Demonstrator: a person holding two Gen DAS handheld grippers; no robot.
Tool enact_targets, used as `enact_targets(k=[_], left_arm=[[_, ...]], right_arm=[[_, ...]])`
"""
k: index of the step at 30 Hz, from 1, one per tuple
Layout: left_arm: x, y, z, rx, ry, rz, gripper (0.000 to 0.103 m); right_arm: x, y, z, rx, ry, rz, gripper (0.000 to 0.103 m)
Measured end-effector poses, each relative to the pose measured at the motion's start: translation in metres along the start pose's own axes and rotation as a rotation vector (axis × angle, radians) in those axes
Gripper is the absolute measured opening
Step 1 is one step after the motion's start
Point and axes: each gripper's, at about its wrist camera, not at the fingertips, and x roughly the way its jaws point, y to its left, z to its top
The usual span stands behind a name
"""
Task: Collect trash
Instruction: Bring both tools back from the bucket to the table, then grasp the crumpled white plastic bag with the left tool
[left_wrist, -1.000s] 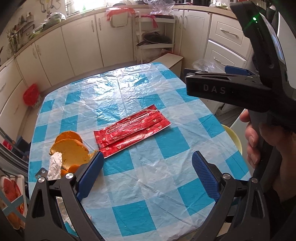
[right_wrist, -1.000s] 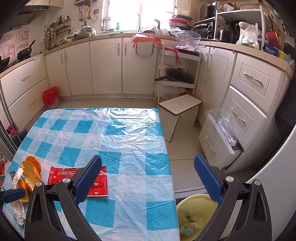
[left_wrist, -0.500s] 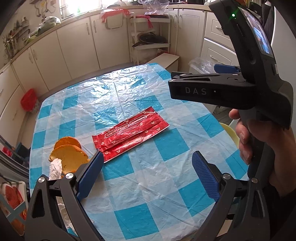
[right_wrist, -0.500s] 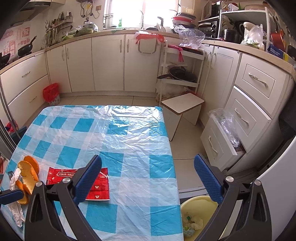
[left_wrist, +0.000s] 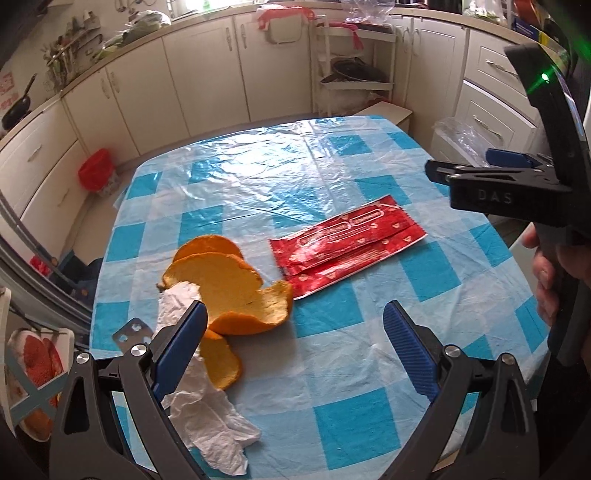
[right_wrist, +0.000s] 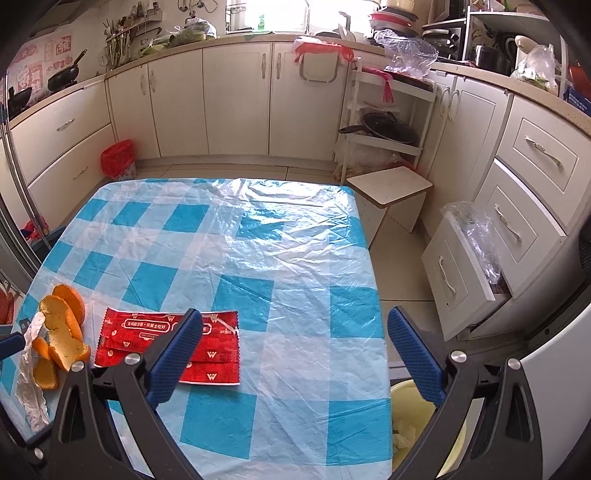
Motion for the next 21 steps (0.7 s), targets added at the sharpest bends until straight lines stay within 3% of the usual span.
enact_targets(k=[11, 21], left_arm=[[0.007, 0.063, -0.016, -0.149, 0.055, 0.024, 0.092], [0.012, 0.09, -0.029, -0.223, 0.084, 0.014, 0.092]], right_arm=[[0.018, 0.031, -0.009, -0.062, 0.104, 0.161, 0.096], [0.026, 0.072, -0.016, -0.146, 0.137, 0.249, 0.096]])
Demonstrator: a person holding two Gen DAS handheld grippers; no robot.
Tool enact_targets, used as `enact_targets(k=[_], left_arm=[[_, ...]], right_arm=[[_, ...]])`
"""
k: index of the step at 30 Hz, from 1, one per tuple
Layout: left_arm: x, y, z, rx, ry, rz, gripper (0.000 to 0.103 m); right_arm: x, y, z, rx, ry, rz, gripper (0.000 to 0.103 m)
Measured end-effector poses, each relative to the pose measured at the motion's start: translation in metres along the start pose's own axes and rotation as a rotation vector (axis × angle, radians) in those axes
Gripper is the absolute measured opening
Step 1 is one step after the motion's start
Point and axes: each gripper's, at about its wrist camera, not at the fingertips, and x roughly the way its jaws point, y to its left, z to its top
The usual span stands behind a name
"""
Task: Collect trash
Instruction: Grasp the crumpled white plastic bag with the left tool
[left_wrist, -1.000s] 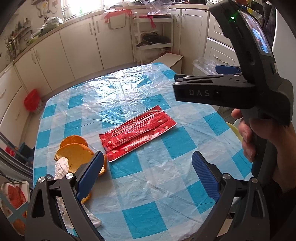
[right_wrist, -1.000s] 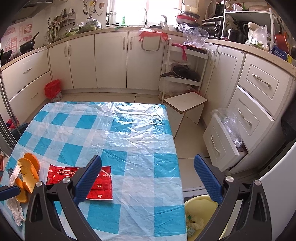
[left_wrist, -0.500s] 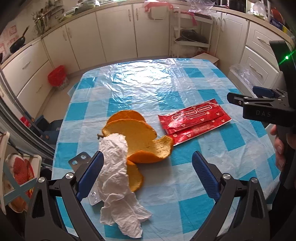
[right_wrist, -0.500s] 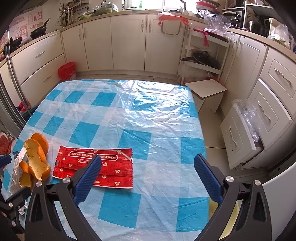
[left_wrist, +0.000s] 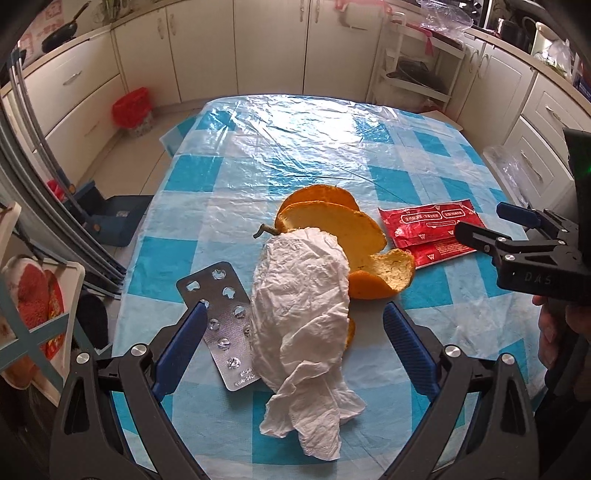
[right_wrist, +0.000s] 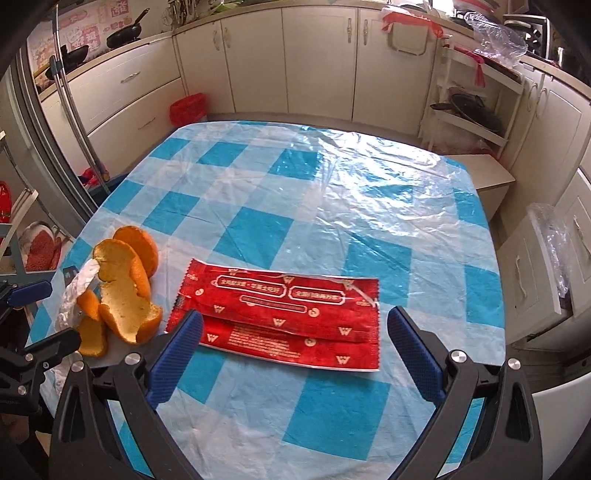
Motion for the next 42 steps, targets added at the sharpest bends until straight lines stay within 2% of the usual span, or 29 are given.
enact_targets(k=[5, 12, 17, 42], left_arm=[[0.001, 0.003, 0.001, -0.011, -0.002, -0.016, 0.088], [0.002, -0.007, 0.0, 0.046, -0.009, 0.005, 0.068], [-0.002, -0.01, 0.0, 0.067, -0.021, 0.009, 0.063], [-0.006, -0.018, -0.003, 0.138, -0.01, -0.016, 0.014]], right_arm=[[0.008, 0.014, 0.001, -0.072, -0.005, -0.066, 0.096], [0.019, 0.009, 0.003, -0.044, 0.013, -0.073, 0.096], [0.022, 0.006, 0.004, -0.022, 0.022, -0.071, 0.096], [0.047, 0.001, 0.007, 0.02, 0.065, -0.08, 0.096]])
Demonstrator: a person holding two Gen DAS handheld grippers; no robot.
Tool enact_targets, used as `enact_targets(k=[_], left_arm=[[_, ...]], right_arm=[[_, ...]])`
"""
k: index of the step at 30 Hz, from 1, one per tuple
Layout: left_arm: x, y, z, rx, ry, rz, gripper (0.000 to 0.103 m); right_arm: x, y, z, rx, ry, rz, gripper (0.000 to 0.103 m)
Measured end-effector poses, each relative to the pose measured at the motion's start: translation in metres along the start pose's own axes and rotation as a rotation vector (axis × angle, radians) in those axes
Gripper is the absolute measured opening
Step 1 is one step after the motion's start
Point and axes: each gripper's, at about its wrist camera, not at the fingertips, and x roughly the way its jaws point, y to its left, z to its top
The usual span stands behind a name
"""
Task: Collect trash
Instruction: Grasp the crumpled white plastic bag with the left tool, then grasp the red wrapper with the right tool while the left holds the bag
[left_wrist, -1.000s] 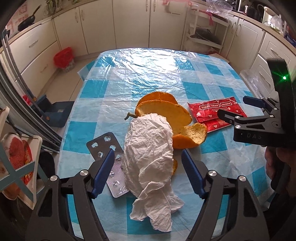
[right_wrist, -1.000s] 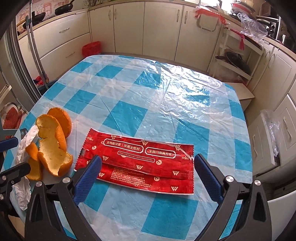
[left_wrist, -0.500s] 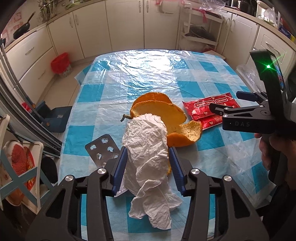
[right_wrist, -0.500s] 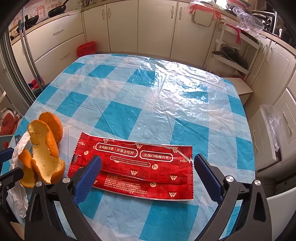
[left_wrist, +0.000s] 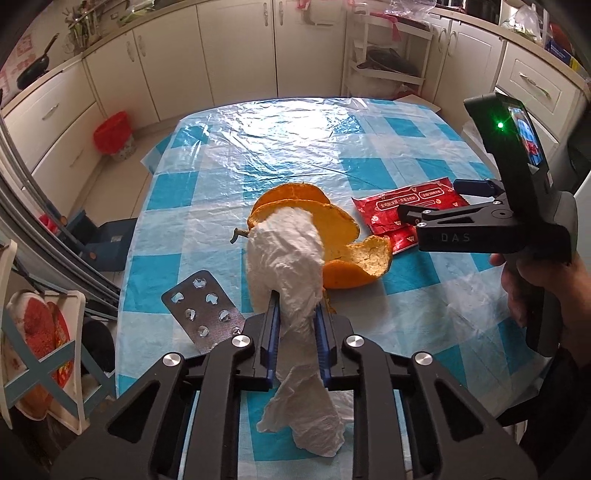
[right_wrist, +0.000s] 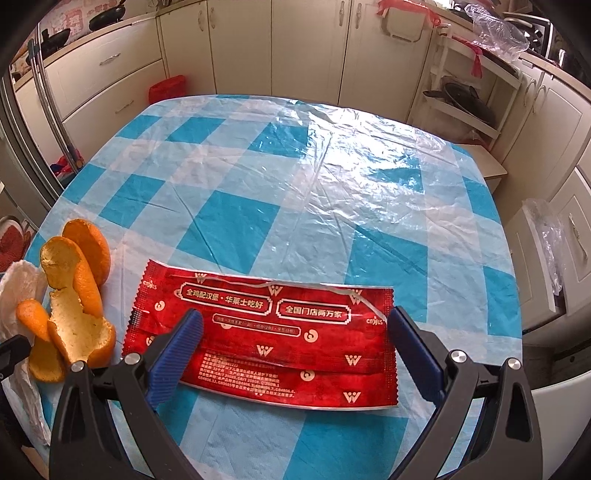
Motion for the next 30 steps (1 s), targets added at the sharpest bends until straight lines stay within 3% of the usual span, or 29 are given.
enact_targets(k=[5, 8, 10, 13, 16, 21, 24, 26, 30], left_arm=[[-0.006, -0.003, 0.001, 0.003, -0.011, -0.016, 0.011], [-0.012, -0.004, 0.003, -0.003, -0.025, -0.033, 0.01], [-0.015, -0.003, 0.004, -0.016, -0.034, -0.051, 0.009], [-0.021, -0.001, 0.006, -0.037, -0.055, -0.08, 0.009], [-0.026, 0.0, 0.008, -0.055, -0.078, -0.098, 0.008], [-0.03, -0.001, 0.009, -0.062, -0.091, -0.11, 0.008], [-0.028, 0.0, 0.009, -0.066, -0.088, -0.117, 0.008], [-0.029, 0.001, 0.01, -0.069, -0.087, -0.126, 0.008], [-0.032, 0.001, 0.011, -0.064, -0.098, -0.132, 0.008]], right_arm=[[0.0, -0.003, -0.002, 0.009, 0.01, 0.027, 0.093], [-0.007, -0.004, -0.004, 0.005, -0.003, 0.038, 0.061], [-0.012, -0.01, -0.004, 0.017, -0.001, 0.042, 0.027], [-0.016, -0.02, -0.007, 0.041, 0.024, 0.086, 0.013], [-0.02, -0.025, -0.013, 0.031, 0.049, 0.122, 0.009], [-0.031, -0.022, -0.023, -0.06, 0.071, 0.198, 0.012], [-0.041, -0.006, -0.023, -0.174, -0.004, 0.157, 0.084], [-0.049, 0.008, -0.019, -0.295, -0.074, 0.122, 0.085], [-0.045, 0.03, -0.002, -0.522, -0.091, 0.145, 0.094]])
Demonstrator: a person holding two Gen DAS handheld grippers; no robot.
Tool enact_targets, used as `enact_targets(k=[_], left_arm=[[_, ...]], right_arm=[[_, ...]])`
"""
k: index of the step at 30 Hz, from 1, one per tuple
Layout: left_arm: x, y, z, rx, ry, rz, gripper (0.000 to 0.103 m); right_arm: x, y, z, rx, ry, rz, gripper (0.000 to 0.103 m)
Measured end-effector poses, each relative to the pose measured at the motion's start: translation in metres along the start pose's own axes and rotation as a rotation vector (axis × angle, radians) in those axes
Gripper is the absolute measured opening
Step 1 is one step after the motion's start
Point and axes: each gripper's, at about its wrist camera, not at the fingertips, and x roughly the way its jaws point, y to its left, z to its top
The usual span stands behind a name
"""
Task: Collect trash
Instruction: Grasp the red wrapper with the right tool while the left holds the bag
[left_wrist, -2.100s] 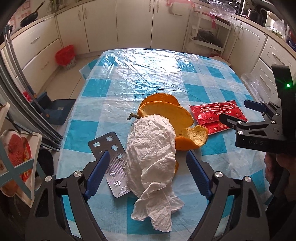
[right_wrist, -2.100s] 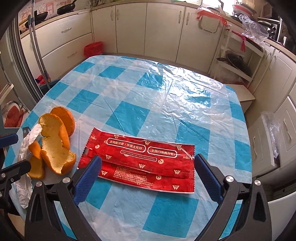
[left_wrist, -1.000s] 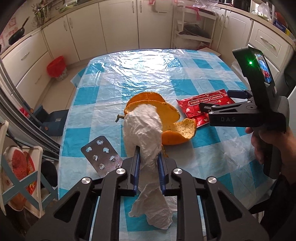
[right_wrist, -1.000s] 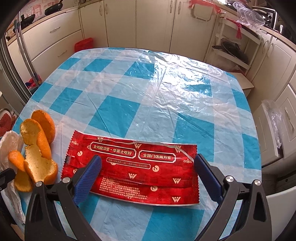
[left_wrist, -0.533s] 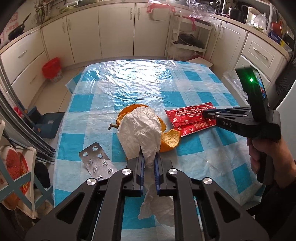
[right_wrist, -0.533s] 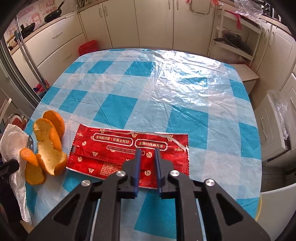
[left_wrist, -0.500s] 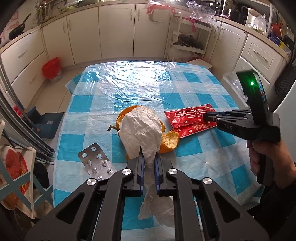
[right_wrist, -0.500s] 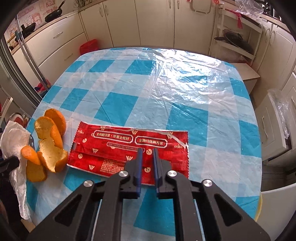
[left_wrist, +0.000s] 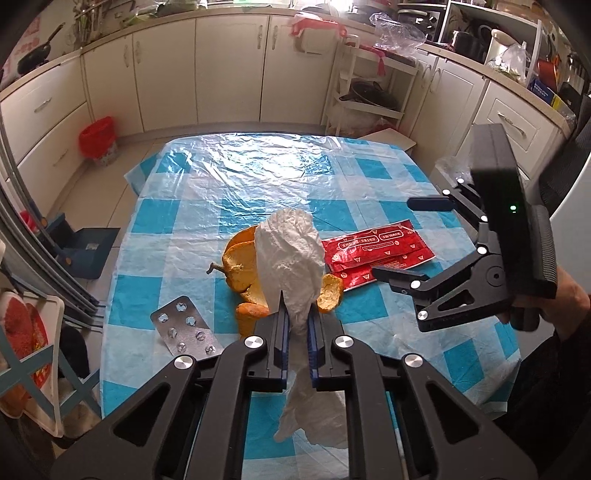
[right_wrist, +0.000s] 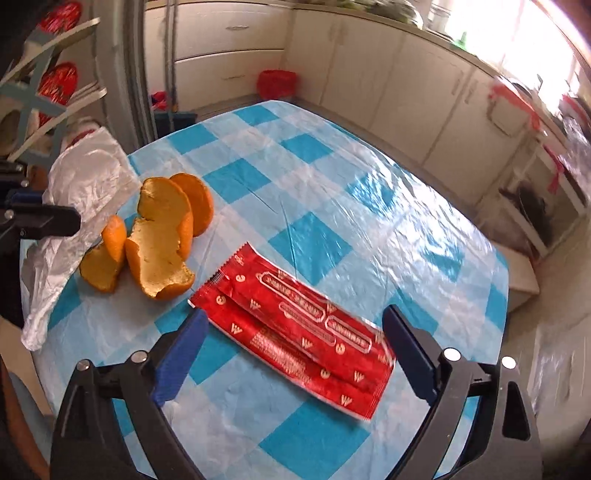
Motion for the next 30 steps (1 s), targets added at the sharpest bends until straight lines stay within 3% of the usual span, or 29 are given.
enact_targets(k=[2, 6, 11, 14, 16, 18, 19, 25, 30], left_arm=[[0.0, 0.0, 0.0, 0.001, 0.002, 0.001, 0.008], [0.003, 0.002, 0.003, 0.0, 0.014, 0.002, 0.008], [0.006, 0.001, 0.007, 0.001, 0.026, -0.013, 0.008], [0.005, -0.002, 0.006, 0.009, 0.023, -0.016, 0.008], [0.003, -0.004, 0.005, 0.014, 0.022, -0.019, 0.008], [0.002, -0.007, 0.005, 0.019, 0.021, -0.023, 0.008], [0.001, -0.009, 0.004, 0.024, 0.018, -0.025, 0.008], [-0.009, -0.028, 0.003, 0.054, -0.001, -0.052, 0.008], [-0.015, -0.044, 0.0, 0.069, -0.004, -0.108, 0.008]], right_arm=[[0.015, -0.003, 0.005, -0.064, 0.039, 0.05, 0.094], [0.041, -0.009, 0.001, -0.062, 0.108, 0.136, 0.095], [0.052, -0.025, 0.0, 0.055, 0.13, 0.209, 0.093], [0.047, -0.026, -0.001, 0.074, 0.125, 0.196, 0.077], [0.042, -0.03, -0.003, 0.105, 0.122, 0.177, 0.046], [0.037, -0.036, -0.009, 0.137, 0.124, 0.161, 0.026], [0.034, -0.036, -0.013, 0.148, 0.127, 0.153, 0.022], [0.014, -0.036, -0.033, 0.216, 0.145, 0.112, 0.007], [-0.01, -0.043, -0.054, 0.343, 0.122, 0.081, 0.007]])
